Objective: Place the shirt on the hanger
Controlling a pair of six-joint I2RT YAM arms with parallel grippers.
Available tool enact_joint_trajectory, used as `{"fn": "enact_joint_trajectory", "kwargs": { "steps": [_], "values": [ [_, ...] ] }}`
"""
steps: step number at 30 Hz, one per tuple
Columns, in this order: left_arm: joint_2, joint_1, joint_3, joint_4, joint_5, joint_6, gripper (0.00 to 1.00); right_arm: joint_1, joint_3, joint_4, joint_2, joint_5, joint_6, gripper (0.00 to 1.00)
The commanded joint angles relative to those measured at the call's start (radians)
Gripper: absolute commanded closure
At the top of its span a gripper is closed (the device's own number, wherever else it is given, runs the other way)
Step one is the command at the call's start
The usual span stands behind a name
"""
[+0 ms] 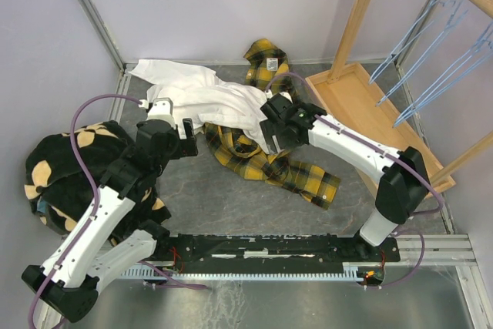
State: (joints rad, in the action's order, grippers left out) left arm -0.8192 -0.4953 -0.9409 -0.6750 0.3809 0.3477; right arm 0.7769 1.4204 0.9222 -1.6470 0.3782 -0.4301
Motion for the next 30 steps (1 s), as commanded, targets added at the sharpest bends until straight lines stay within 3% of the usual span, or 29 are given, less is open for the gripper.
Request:
{"fn": "enact_joint_trajectory", "kwargs": {
  "steps": [1,8,11,15,24,27,30],
  "values": [
    [-0.001,-0.004,0.002,0.055,-0.029,0.012,0.01,-0.075,-0.015,-0.145,-0.014,-0.116,-0.030,0.05],
    [0.034,-0.004,0.023,0.098,-0.091,0.051,0.01,-0.187,-0.047,-0.330,-0.026,-0.182,-0.054,0.20],
    [0.026,-0.005,0.027,0.098,-0.098,0.062,0.01,-0.201,-0.052,-0.411,-0.055,-0.338,-0.036,0.24],
    [0.030,-0.003,0.040,0.094,-0.100,0.074,0.01,-0.200,-0.082,-0.501,-0.080,-0.562,-0.004,0.22],
    [0.028,-0.004,0.054,0.095,-0.102,0.070,0.01,-0.200,-0.154,-0.417,-0.064,-0.488,-0.012,0.24],
    [0.017,-0.004,0.057,0.099,-0.100,0.065,0.01,-0.196,-0.167,-0.394,-0.066,-0.491,-0.006,0.34],
    [0.011,-0.004,0.056,0.100,-0.098,0.062,0.01,-0.189,-0.170,-0.419,-0.068,-0.533,-0.010,0.51]
  ]
}}
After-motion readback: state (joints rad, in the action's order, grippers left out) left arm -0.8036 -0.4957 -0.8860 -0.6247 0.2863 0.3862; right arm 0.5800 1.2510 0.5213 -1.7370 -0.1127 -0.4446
